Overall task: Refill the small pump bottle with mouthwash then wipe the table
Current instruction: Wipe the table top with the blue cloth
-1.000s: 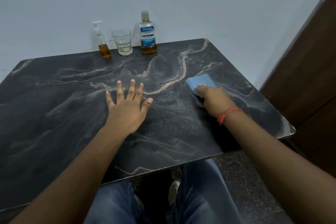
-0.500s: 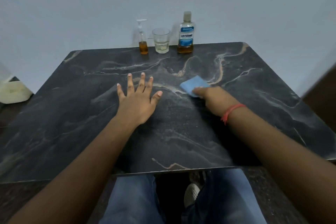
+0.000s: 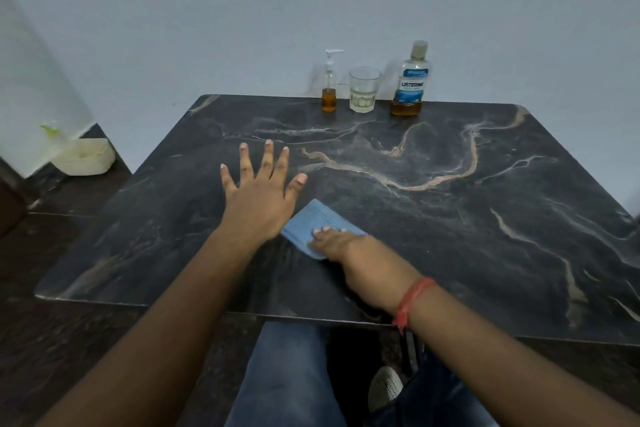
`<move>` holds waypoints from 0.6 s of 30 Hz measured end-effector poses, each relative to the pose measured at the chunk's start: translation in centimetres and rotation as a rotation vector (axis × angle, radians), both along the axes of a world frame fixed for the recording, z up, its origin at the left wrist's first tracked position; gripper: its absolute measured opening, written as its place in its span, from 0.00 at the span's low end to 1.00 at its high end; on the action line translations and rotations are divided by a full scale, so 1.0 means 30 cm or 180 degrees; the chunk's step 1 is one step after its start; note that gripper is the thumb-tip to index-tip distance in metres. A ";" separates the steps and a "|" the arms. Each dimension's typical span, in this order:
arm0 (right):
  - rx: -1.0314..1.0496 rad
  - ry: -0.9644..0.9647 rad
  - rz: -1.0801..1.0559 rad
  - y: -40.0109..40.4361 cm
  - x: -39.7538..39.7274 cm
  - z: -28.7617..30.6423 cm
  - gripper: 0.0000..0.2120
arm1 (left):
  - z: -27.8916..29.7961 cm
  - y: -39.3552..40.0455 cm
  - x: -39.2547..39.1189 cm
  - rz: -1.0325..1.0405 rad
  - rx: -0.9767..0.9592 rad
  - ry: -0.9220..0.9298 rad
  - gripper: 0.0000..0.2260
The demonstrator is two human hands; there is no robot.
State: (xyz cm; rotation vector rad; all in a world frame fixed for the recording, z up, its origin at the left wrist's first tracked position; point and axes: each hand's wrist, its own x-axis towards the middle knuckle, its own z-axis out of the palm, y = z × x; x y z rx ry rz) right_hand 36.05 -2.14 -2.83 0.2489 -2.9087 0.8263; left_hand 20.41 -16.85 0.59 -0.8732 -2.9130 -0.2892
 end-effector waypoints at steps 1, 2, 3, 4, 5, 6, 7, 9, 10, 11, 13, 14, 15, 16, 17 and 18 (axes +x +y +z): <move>-0.0028 0.0044 -0.0300 0.016 -0.016 0.023 0.28 | -0.005 -0.027 -0.005 0.0064 0.0006 -0.0054 0.37; -0.0016 0.0053 -0.0584 0.042 -0.031 0.049 0.29 | -0.011 -0.058 -0.007 0.0123 0.0007 -0.0106 0.37; 0.0070 -0.0020 -0.0801 0.049 -0.044 0.062 0.29 | -0.020 -0.091 -0.008 0.0177 0.0009 -0.0140 0.38; 0.0137 -0.0137 -0.0838 0.029 -0.045 0.066 0.28 | -0.029 -0.119 -0.005 0.0215 0.0015 -0.0160 0.38; 0.0160 -0.0118 -0.0598 -0.020 -0.039 0.058 0.27 | -0.038 -0.152 -0.002 0.0256 0.0022 -0.0163 0.38; 0.0166 -0.0110 -0.0180 -0.090 -0.020 0.043 0.27 | -0.045 -0.181 0.000 0.0295 0.0023 -0.0159 0.38; 0.0187 -0.0133 0.0257 -0.152 -0.001 0.029 0.27 | -0.051 -0.208 0.000 0.0340 0.0027 -0.0156 0.38; 0.0176 -0.0127 0.0524 -0.171 -0.014 0.029 0.28 | -0.059 -0.256 -0.006 0.0437 0.0066 -0.0186 0.37; 0.0217 -0.0135 0.0200 -0.148 -0.040 0.048 0.29 | -0.062 -0.281 -0.010 0.0488 0.0094 -0.0218 0.37; 0.0243 -0.0117 -0.0127 -0.123 -0.058 0.070 0.30 | -0.064 -0.302 -0.012 0.0540 0.0113 -0.0252 0.37; 0.0366 -0.0127 -0.0207 -0.154 -0.064 0.076 0.31 | -0.073 -0.333 -0.009 0.0606 0.0127 -0.0290 0.38; 0.0324 -0.0076 0.0105 -0.202 -0.058 0.061 0.30 | -0.077 -0.340 -0.006 0.0618 0.0122 -0.0289 0.38; 0.0300 -0.0113 0.0495 -0.269 -0.040 0.038 0.29 | -0.078 -0.346 -0.003 0.0622 0.0116 -0.0284 0.38; 0.0297 -0.0204 0.0860 -0.314 -0.026 0.027 0.28 | -0.078 -0.349 -0.002 0.0624 0.0115 -0.0282 0.38; 0.0135 -0.0339 0.0915 -0.318 -0.028 0.037 0.26 | -0.077 -0.349 0.000 0.0621 0.0127 -0.0284 0.38; -0.0103 -0.0290 0.0636 -0.294 -0.048 0.059 0.24 | -0.076 -0.349 0.001 0.0611 0.0147 -0.0285 0.38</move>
